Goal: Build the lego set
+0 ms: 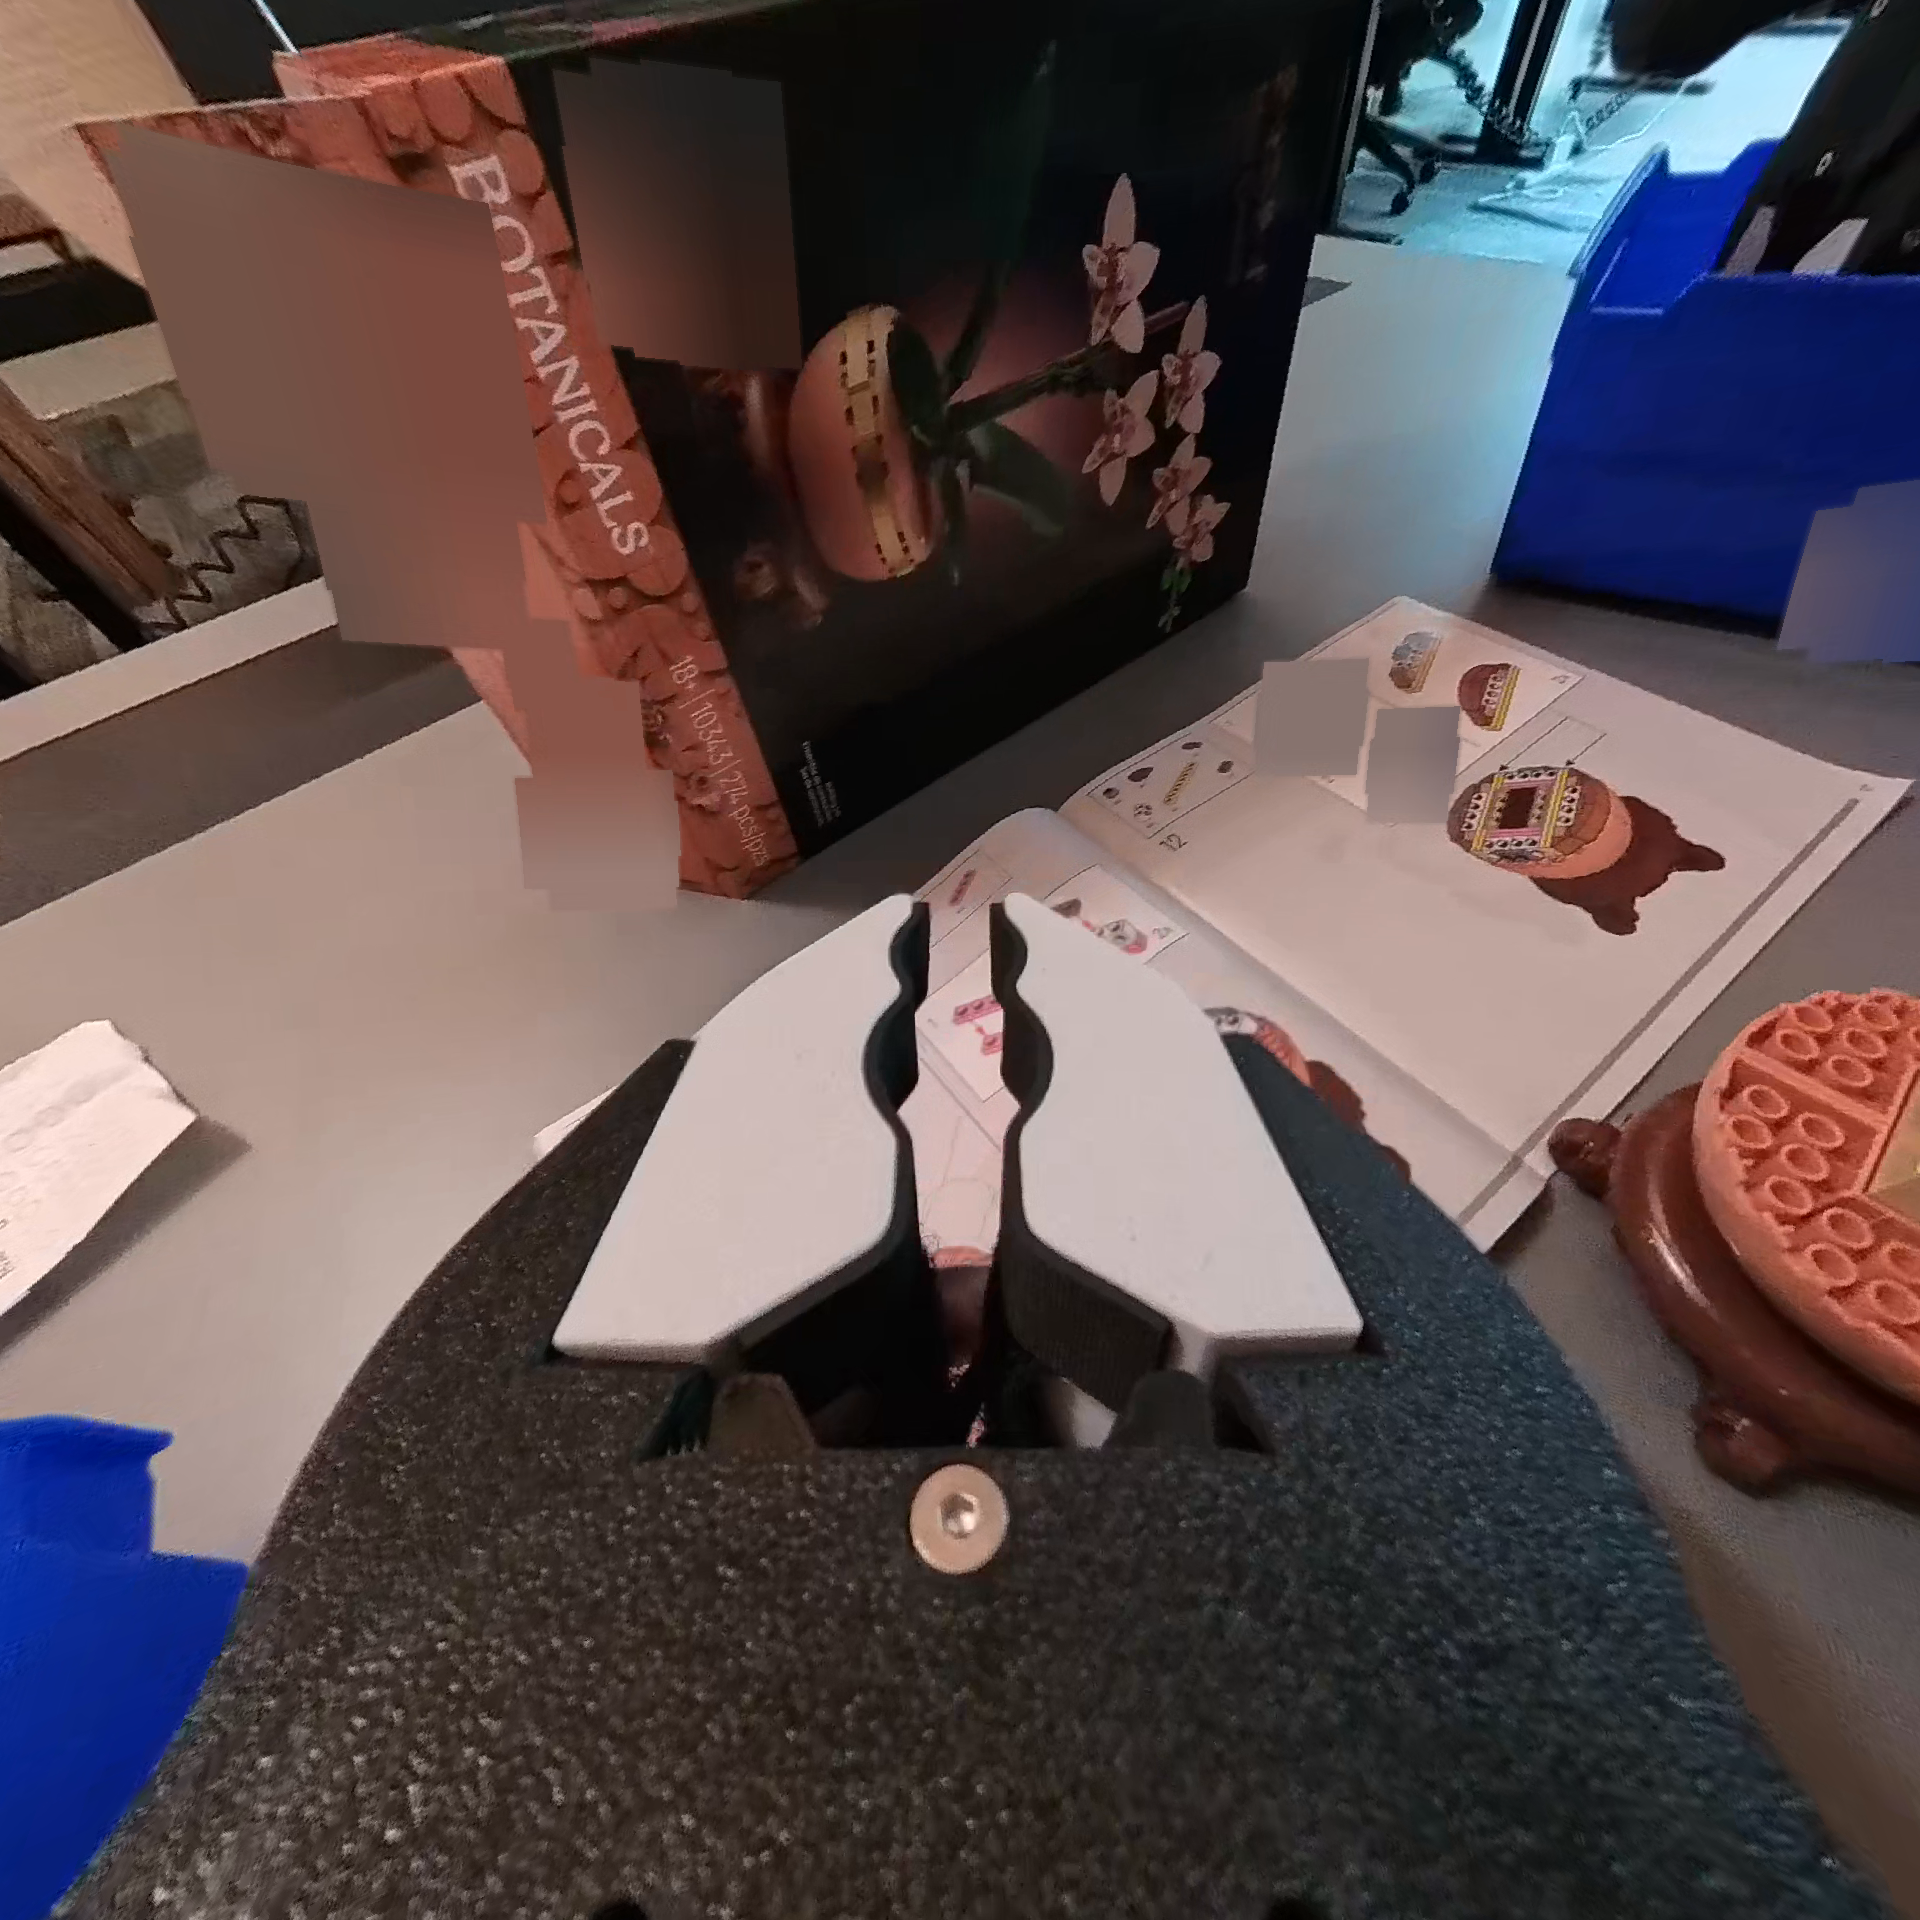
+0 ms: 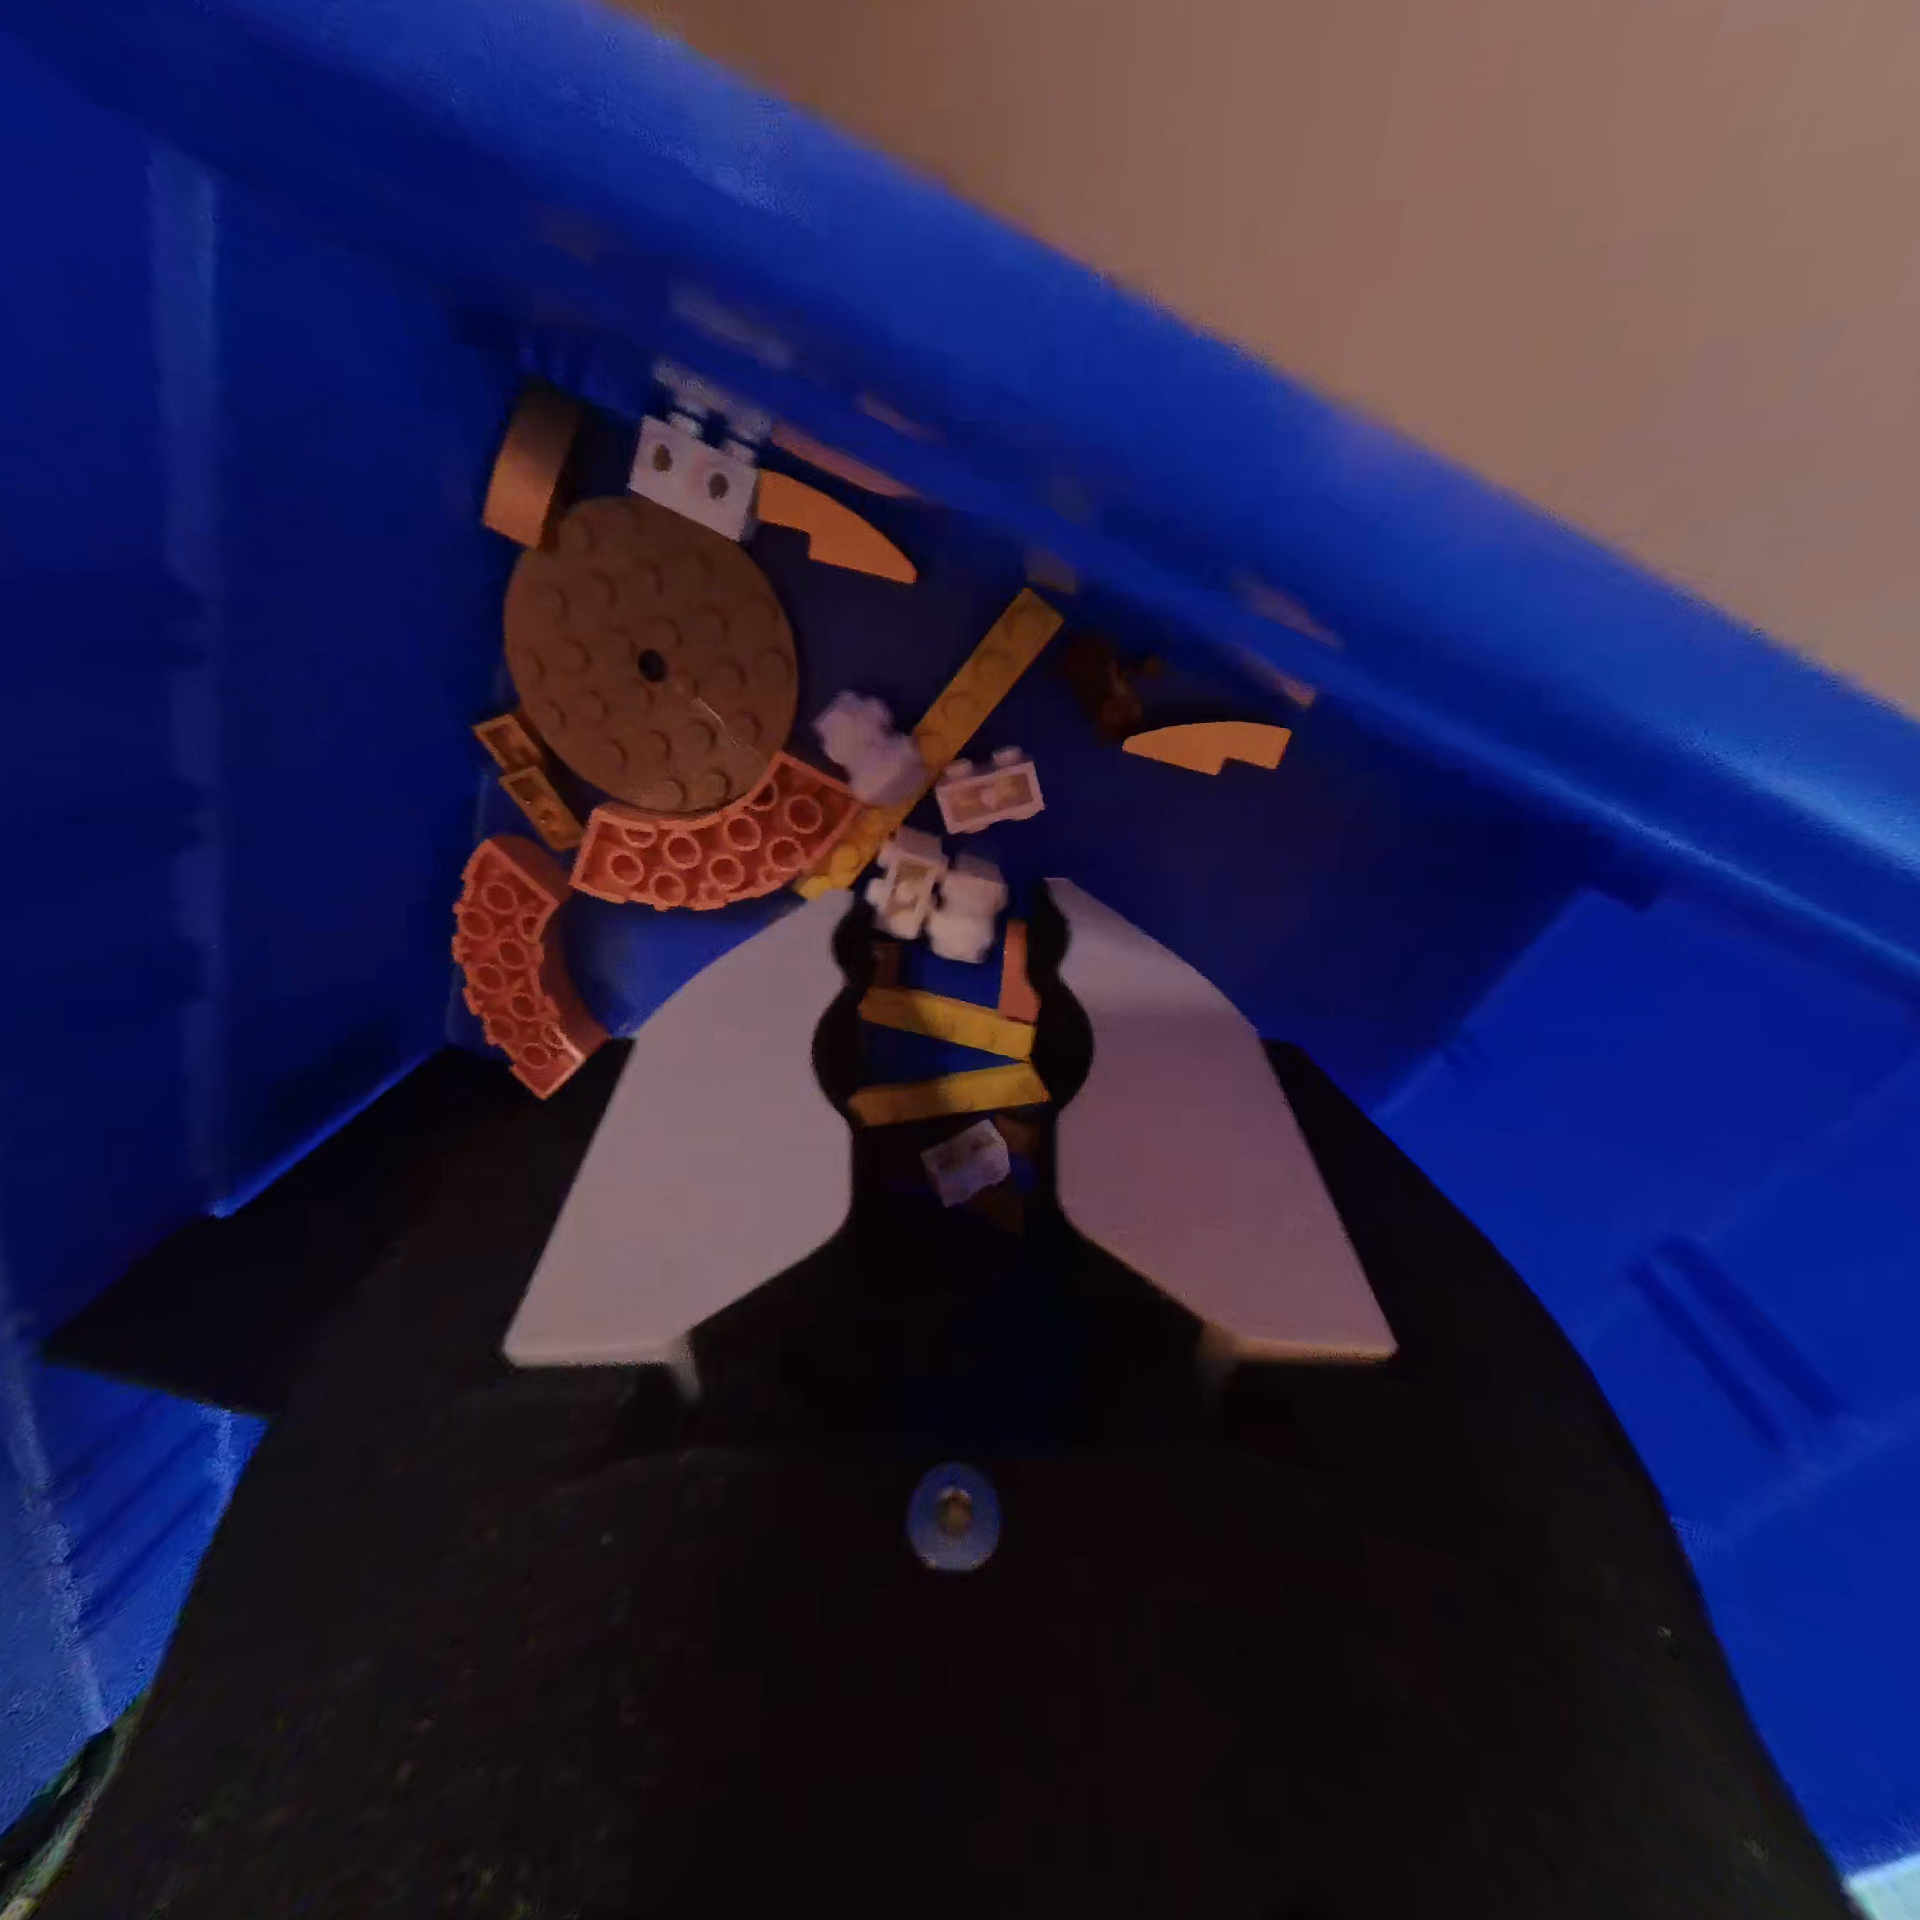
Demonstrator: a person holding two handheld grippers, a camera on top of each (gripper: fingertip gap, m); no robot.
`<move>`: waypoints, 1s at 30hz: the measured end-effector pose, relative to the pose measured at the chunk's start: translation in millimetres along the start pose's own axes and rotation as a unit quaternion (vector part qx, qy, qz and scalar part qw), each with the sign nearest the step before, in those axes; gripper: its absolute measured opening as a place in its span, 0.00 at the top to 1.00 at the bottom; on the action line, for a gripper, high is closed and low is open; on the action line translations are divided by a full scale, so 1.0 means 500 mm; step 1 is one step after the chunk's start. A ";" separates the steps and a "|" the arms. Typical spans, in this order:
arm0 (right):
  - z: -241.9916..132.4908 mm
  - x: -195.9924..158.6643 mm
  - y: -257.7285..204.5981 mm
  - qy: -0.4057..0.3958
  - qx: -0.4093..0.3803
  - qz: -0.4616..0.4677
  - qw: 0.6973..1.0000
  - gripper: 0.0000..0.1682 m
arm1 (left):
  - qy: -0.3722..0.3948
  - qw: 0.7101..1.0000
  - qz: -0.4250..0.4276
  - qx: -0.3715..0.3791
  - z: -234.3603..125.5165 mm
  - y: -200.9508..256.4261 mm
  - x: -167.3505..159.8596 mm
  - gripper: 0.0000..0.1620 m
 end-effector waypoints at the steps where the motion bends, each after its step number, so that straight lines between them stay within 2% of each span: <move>1: -0.001 -0.002 0.003 0.000 -0.002 -0.004 1.000 0.86 | 0.002 1.000 -0.002 0.001 -0.004 -0.003 -0.002 0.93; 6: -0.009 -0.010 0.009 0.018 -0.011 -0.011 1.000 0.87 | 0.007 1.000 -0.009 0.005 -0.018 -0.008 -0.012 0.93; 11: -0.103 0.015 -0.036 0.080 -0.061 -0.040 0.994 0.87 | 0.010 1.000 -0.007 0.001 -0.033 -0.004 -0.013 0.93; 16: -0.204 0.088 -0.128 0.139 -0.110 -0.100 0.979 0.87 | -0.003 1.000 -0.004 -0.014 -0.043 0.012 -0.031 0.93; 20: -0.247 0.181 -0.224 0.187 -0.115 -0.167 0.961 0.87 | -0.019 0.999 0.005 -0.027 -0.050 0.025 -0.058 0.92; 25: -0.212 0.321 -0.339 0.224 -0.053 -0.251 0.940 0.87 | -0.027 0.998 0.008 -0.051 -0.053 0.033 -0.083 0.92; 30: -0.116 0.448 -0.407 0.222 0.001 -0.299 0.928 0.87 | -0.029 0.999 0.002 -0.043 -0.055 0.012 -0.092 0.92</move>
Point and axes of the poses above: each gripper's, where its closed fingertips meet, z out along the fingers, x out of its top, y = z × x across the jaws, the point moved 8 cm from there along -z, back along the fingers, and after that the axes turned 14 degrees about -z, right-handed, at the moved point
